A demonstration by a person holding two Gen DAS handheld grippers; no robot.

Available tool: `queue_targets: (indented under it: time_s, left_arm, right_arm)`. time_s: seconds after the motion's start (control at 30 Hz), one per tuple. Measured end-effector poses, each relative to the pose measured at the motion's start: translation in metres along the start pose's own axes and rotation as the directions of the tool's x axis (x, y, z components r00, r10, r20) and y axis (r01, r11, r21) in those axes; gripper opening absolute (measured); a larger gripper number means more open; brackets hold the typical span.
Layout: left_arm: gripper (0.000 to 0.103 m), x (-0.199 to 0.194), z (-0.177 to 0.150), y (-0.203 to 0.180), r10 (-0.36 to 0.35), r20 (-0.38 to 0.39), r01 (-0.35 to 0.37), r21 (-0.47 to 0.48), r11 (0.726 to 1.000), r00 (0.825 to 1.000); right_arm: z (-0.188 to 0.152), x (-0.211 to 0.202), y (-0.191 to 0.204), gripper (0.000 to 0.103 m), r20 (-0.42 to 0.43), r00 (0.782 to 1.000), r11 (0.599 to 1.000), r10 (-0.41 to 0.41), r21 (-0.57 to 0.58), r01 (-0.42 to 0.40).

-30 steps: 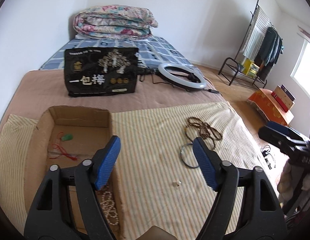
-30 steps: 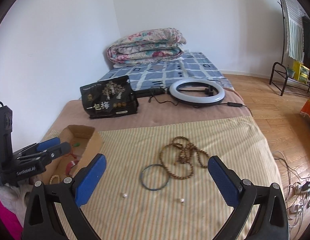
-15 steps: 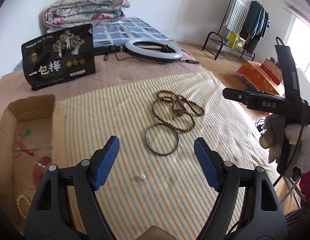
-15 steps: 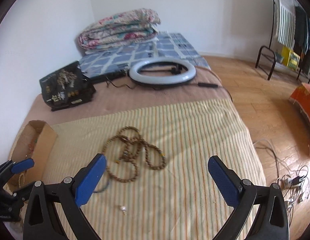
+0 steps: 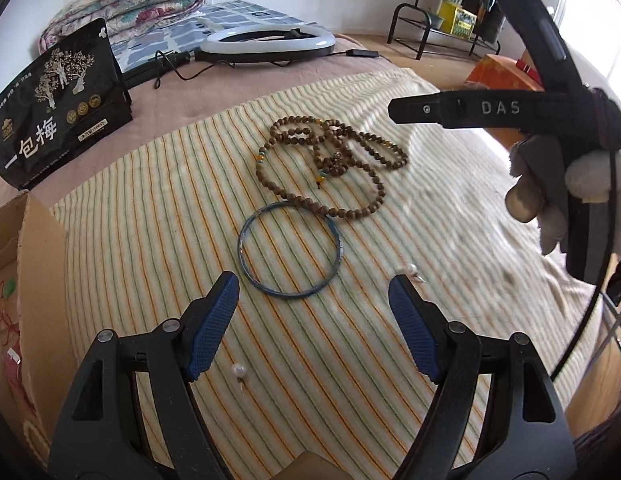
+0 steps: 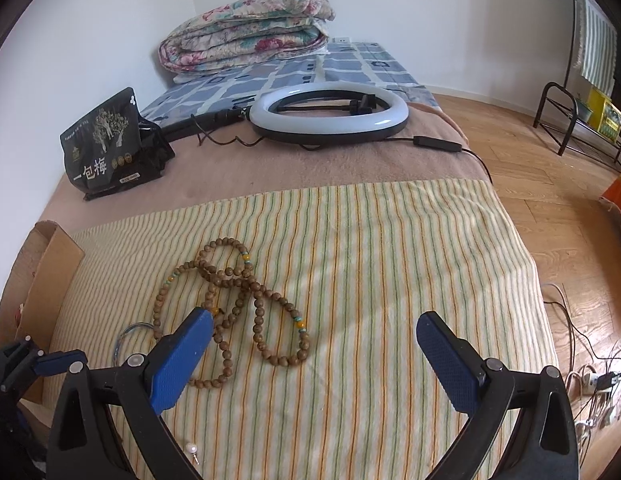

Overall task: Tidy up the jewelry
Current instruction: 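Grasp the blue bangle with the left tool while the right tool grasps the brown bead strand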

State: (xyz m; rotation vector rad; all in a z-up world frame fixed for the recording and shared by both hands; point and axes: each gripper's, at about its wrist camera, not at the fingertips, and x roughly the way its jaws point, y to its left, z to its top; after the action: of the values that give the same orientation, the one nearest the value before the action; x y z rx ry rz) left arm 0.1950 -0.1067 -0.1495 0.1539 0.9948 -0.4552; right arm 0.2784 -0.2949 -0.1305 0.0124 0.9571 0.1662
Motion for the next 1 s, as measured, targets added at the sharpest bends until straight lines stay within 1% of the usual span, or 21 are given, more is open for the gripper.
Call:
queue_targets:
  time_s: [0.13, 0.3, 0.5, 0.6, 0.7, 0.83, 0.87, 0.93, 1.0]
  left_arm:
    - [0.079, 0.014, 0.003, 0.005, 0.021, -0.020, -0.021, -0.012, 1.000, 1.000]
    - [0.079, 0.027, 0.005, 0.010, 0.026, -0.044, -0.027, -0.028, 0.999, 0.999]
    - [0.079, 0.038, 0.007, 0.015, 0.049, -0.042, -0.050, -0.030, 0.998, 0.998]
    - [0.080, 0.041, 0.008, 0.018, 0.042, -0.039, -0.043, -0.031, 0.999, 0.998]
    - [0.079, 0.041, 0.008, 0.019, 0.039, -0.027, -0.039, -0.023, 0.999, 0.999]
    - [0.079, 0.042, 0.008, 0.020, 0.039, -0.016, -0.039, -0.020, 0.999, 0.999]
    - [0.079, 0.042, 0.008, 0.020, 0.041, -0.013, -0.042, -0.016, 0.999, 0.999]
    - [0.078, 0.043, 0.008, 0.019, 0.044, -0.010, -0.044, -0.010, 0.999, 0.999]
    - [0.072, 0.043, 0.009, 0.020, 0.051, -0.009, -0.051, -0.014, 0.999, 0.999]
  right_arm:
    - [0.004, 0.013, 0.004, 0.103, -0.024, 1.000, 0.999, 0.010, -0.034, -0.011]
    - [0.005, 0.030, 0.013, 0.103, -0.065, 0.997, 0.997, 0.036, -0.069, -0.040]
    - [0.008, 0.050, 0.023, 0.103, -0.100, 0.993, 0.993, 0.055, -0.094, -0.065]
    - [0.009, 0.056, 0.029, 0.103, -0.119, 0.990, 0.990, 0.081, -0.103, -0.094]
    - [0.009, 0.064, 0.035, 0.103, -0.144, 0.988, 0.988, 0.060, -0.130, -0.079]
    - [0.007, 0.071, 0.038, 0.103, -0.179, 0.983, 0.985, 0.051, -0.155, -0.080]
    - [0.007, 0.073, 0.038, 0.102, -0.187, 0.981, 0.983, 0.047, -0.164, -0.078]
    - [0.005, 0.075, 0.039, 0.098, -0.199, 0.980, 0.979, 0.022, -0.195, -0.062]
    - [0.004, 0.073, 0.039, 0.089, -0.198, 0.980, 0.974, 0.011, -0.220, -0.056]
